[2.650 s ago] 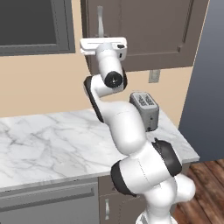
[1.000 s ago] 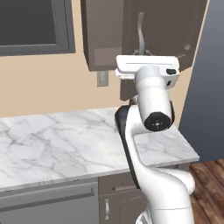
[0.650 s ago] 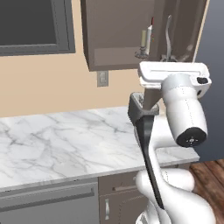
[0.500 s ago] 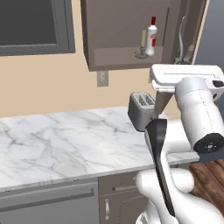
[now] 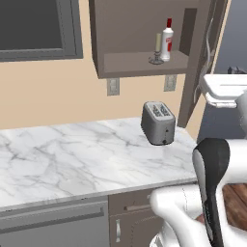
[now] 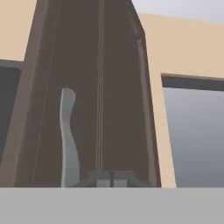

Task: Get the candle and the liquor from the cabinet and move them to the dining counter.

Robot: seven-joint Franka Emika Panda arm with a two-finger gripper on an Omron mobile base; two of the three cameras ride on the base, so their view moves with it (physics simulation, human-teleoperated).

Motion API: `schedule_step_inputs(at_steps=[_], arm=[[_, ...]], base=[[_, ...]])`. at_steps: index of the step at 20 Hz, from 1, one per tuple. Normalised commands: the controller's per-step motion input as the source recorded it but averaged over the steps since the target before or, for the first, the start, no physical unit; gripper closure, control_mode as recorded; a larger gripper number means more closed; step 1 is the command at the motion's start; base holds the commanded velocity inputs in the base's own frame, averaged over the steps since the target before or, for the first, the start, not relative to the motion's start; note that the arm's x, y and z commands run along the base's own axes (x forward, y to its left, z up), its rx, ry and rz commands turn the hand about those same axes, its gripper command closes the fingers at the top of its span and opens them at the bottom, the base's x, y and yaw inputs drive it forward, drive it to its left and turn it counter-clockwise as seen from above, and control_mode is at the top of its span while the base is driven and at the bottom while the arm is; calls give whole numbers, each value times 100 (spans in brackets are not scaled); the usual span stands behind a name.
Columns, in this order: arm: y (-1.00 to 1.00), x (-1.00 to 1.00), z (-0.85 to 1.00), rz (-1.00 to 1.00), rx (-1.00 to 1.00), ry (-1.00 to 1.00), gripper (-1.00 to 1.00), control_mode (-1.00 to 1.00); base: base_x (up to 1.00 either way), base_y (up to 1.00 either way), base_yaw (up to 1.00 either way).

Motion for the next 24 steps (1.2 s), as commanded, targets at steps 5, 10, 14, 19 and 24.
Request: schedule_step_inputs(at_steps=[5, 10, 14, 19, 24], arm=[[-4, -24, 0, 0, 0, 0, -100, -100], [41, -44, 0, -15, 0, 6, -100, -100], [96, -15, 0, -31, -2, 9, -100, -100], [89, 3, 1, -35, -1, 2, -100, -100], [64, 43, 0, -35, 0, 0, -100, -100]], base=[[0, 0, 0], [0, 0, 0], [0, 0, 0], [0, 0, 0], [0, 0, 0]])
